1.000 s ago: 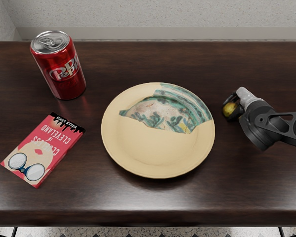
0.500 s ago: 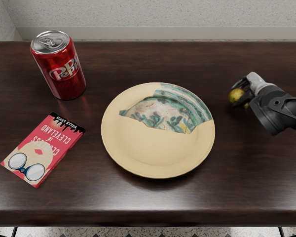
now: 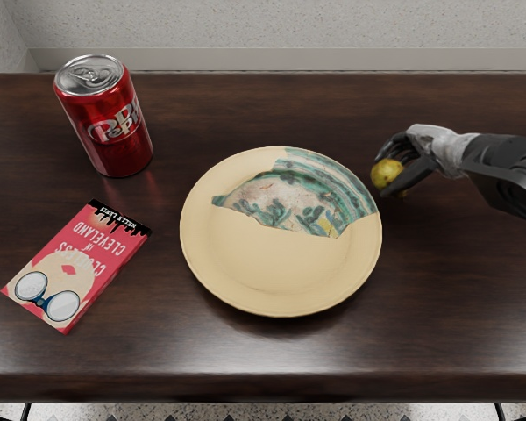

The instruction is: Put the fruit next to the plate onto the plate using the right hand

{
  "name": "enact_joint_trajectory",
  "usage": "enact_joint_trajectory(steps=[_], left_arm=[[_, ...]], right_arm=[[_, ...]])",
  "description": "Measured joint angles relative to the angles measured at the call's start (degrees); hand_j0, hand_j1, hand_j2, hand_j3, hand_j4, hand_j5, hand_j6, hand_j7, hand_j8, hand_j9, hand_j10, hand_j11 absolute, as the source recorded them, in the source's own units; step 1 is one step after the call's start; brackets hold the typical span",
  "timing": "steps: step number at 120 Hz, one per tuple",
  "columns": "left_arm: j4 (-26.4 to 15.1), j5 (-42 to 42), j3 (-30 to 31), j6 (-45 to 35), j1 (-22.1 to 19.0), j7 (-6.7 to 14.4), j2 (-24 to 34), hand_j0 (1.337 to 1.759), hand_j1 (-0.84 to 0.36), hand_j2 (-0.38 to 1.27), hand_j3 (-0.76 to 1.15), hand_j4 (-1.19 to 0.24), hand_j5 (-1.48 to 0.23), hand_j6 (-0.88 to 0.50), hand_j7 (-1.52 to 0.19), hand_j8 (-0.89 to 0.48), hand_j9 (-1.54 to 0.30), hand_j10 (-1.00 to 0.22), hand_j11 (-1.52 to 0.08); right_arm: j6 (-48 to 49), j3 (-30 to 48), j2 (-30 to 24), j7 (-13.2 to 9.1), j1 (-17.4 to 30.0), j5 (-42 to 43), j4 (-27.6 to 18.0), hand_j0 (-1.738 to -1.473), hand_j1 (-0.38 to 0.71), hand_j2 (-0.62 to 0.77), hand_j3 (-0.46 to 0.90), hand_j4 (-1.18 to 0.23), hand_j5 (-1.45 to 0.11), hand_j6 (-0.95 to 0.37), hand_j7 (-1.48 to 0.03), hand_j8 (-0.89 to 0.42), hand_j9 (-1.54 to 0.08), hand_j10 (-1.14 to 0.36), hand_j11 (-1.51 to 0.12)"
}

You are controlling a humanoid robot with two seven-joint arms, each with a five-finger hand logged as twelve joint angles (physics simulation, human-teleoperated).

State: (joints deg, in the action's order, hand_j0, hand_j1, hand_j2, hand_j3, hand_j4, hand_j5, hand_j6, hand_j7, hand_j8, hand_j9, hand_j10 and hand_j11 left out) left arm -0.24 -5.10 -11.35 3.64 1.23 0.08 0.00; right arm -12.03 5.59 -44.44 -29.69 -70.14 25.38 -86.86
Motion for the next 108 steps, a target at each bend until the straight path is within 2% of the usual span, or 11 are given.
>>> enact_joint_trajectory(steps=[43,71,108], left_arm=[[0.01,0.0,0.0,-0.02,0.0,0.0,0.0,1.658,0.32,0.0,0.0,-0.02,-0.03,-0.02,-0.03,-0.02,-0.03,-0.02,-0.03],[0.01,0.0,0.0,-0.03,0.05,0.0,0.0,1.658,0.32,0.0,0.0,-0.02,-0.03,-0.02,-0.03,-0.02,-0.03,-0.02,-0.03],[-0.01,0.0,0.0,-0.02,0.04,0.0,0.0,1.658,0.32,0.0,0.0,-0.02,-0.03,-0.02,-0.03,-0.02,-0.03,-0.02,-0.03]], right_arm=[[9.44,4.08,0.85,-0.3,-0.29,-2.77,-2.36,-1.642,0.21,0.09,0.0,-0.61,-1.21,-0.35,-1.13,-0.32,-1.2,-0.51,-1.21],[9.29,4.24,7.24,-0.76,-0.42,-2.52,-2.36,-1.642,0.22,0.1,0.0,-0.6,-1.21,-0.35,-1.13,-0.32,-1.2,-0.51,-1.21],[3.87,3.42,16.9,-0.82,-0.02,3.95,-1.81,-1.641,0.21,0.08,0.0,-0.62,-1.21,-0.36,-1.13,-0.33,-1.2,-0.52,-1.21]])
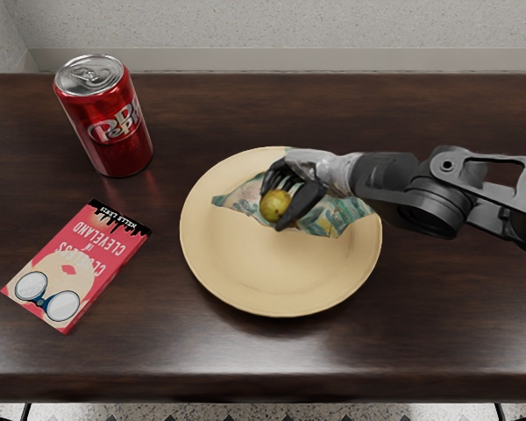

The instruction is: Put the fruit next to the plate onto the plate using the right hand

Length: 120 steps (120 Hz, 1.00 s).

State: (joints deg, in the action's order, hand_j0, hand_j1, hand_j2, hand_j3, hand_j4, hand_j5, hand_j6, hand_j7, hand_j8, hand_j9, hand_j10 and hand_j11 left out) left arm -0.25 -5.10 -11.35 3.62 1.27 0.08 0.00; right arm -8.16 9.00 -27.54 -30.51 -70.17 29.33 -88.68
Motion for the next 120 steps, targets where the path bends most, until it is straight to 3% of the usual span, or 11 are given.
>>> enact_joint_trajectory(steps=[51,65,83,120], left_arm=[[0.01,0.0,0.0,0.01,-0.04,0.0,0.0,1.658,0.32,0.0,0.0,-0.02,-0.03,-0.02,-0.03,-0.02,-0.03,-0.02,-0.03],[0.02,0.0,0.0,0.0,-0.03,0.0,0.0,1.658,0.32,0.0,0.0,-0.02,-0.03,-0.02,-0.03,-0.02,-0.03,-0.02,-0.03],[0.0,0.0,0.01,0.01,-0.03,0.01,0.0,1.658,0.32,0.0,0.0,-0.02,-0.03,-0.02,-0.03,-0.02,-0.03,-0.02,-0.03],[0.02,0.0,0.01,0.0,0.02,0.01,0.0,1.658,0.32,0.0,0.0,-0.02,-0.03,-0.02,-0.03,-0.02,-0.03,-0.02,-0.03]], right_arm=[[-2.29,-1.33,3.95,0.2,2.2,6.54,0.63,-1.642,0.19,0.05,0.0,-0.64,-1.14,-0.37,-1.08,-0.33,-1.15,-0.54,-1.15],[-2.52,-1.3,4.04,0.2,2.46,6.86,0.87,-1.647,0.21,0.07,0.0,-0.64,-1.0,-0.4,-0.96,-0.38,-1.01,-0.55,-1.02],[-3.22,-1.33,4.07,0.13,2.55,6.51,1.1,-1.653,0.16,0.01,0.0,-0.52,-0.75,-0.4,-0.73,-0.39,-0.76,-0.47,-0.76],[-1.59,0.1,3.13,0.33,3.15,3.09,1.86,-1.657,-0.18,-0.01,0.0,-0.16,-0.23,-0.14,-0.23,-0.14,-0.23,-0.16,-0.23]])
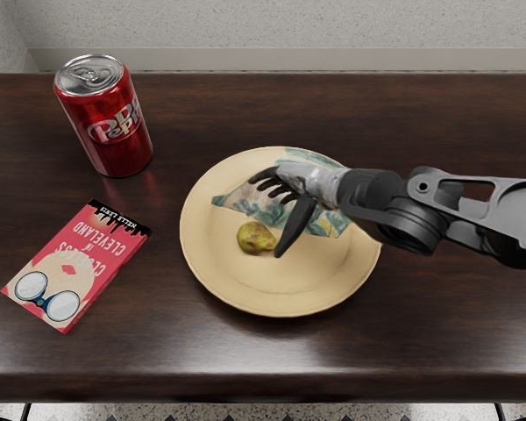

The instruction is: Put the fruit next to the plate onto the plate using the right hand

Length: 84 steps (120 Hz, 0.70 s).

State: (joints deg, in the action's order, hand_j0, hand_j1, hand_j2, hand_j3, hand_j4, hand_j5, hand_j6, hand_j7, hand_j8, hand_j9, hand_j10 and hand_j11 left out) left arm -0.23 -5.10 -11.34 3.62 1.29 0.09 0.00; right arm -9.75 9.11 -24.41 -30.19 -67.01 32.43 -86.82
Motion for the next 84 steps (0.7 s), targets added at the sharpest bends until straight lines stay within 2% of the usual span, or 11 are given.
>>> enact_joint_trajectory(steps=[31,65,84], left_arm=[[0.0,0.0,0.0,0.01,-0.06,0.0,0.0,1.658,0.32,0.0,0.0,-0.02,-0.03,-0.02,-0.03,-0.02,-0.03,-0.02,-0.03],[-0.02,0.0,0.0,0.0,-0.03,0.0,0.0,1.658,0.32,0.0,0.0,-0.02,-0.03,-0.02,-0.03,-0.02,-0.03,-0.02,-0.03],[-0.02,0.0,0.0,0.01,-0.06,0.0,0.0,1.658,0.32,0.0,0.0,-0.02,-0.03,-0.02,-0.03,-0.02,-0.03,-0.02,-0.03]], right_arm=[[18.96,11.01,-5.89,0.36,5.65,-8.41,0.41,-1.658,-0.3,0.0,0.0,-0.05,-0.07,-0.04,-0.06,-0.04,-0.07,-0.04,-0.07],[38.78,19.8,-12.24,0.39,11.51,-17.75,1.62,-1.658,-0.34,0.0,0.0,-0.01,-0.02,-0.01,-0.02,-0.01,-0.02,-0.01,-0.02],[43.46,22.7,-16.39,0.43,14.25,-23.41,3.63,-1.658,-0.34,0.0,0.0,-0.01,-0.01,-0.01,-0.01,0.0,-0.01,-0.01,-0.01]])
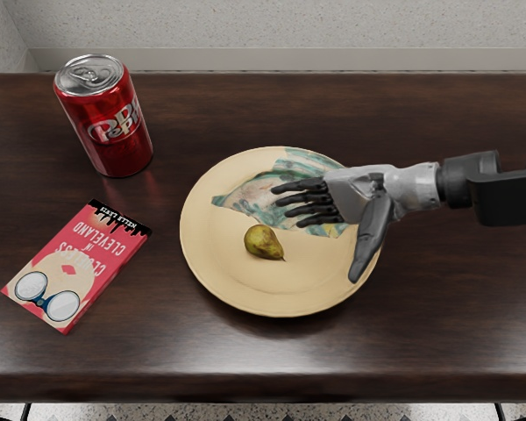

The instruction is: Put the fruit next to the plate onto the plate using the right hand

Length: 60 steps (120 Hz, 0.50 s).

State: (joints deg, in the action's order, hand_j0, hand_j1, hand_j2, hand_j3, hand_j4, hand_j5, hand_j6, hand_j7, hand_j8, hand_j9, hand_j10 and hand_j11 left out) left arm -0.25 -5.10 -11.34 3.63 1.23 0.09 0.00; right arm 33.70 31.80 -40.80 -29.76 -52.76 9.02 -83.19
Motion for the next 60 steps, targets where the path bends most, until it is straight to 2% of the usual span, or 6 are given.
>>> enact_joint_trajectory(steps=[36,60], left_arm=[[0.0,0.0,0.0,0.0,0.0,0.0,0.0,1.658,0.32,0.0,0.0,-0.02,-0.03,-0.02,-0.03,-0.02,-0.03,-0.02,-0.03],[-0.01,0.0,0.0,0.0,0.28,0.0,0.0,1.658,0.32,0.0,0.0,-0.02,-0.03,-0.02,-0.03,-0.02,-0.03,-0.02,-0.03]], right_arm=[[1.24,1.21,-7.47,-0.03,1.79,-10.97,8.18,-1.658,-0.35,0.0,0.0,0.0,0.0,0.0,0.0,0.0,0.0,0.0,0.0],[1.31,0.78,-9.2,-0.04,2.41,-13.52,9.94,-1.658,-0.35,0.0,0.0,0.0,0.0,0.0,0.0,0.0,0.0,0.0,0.0]])
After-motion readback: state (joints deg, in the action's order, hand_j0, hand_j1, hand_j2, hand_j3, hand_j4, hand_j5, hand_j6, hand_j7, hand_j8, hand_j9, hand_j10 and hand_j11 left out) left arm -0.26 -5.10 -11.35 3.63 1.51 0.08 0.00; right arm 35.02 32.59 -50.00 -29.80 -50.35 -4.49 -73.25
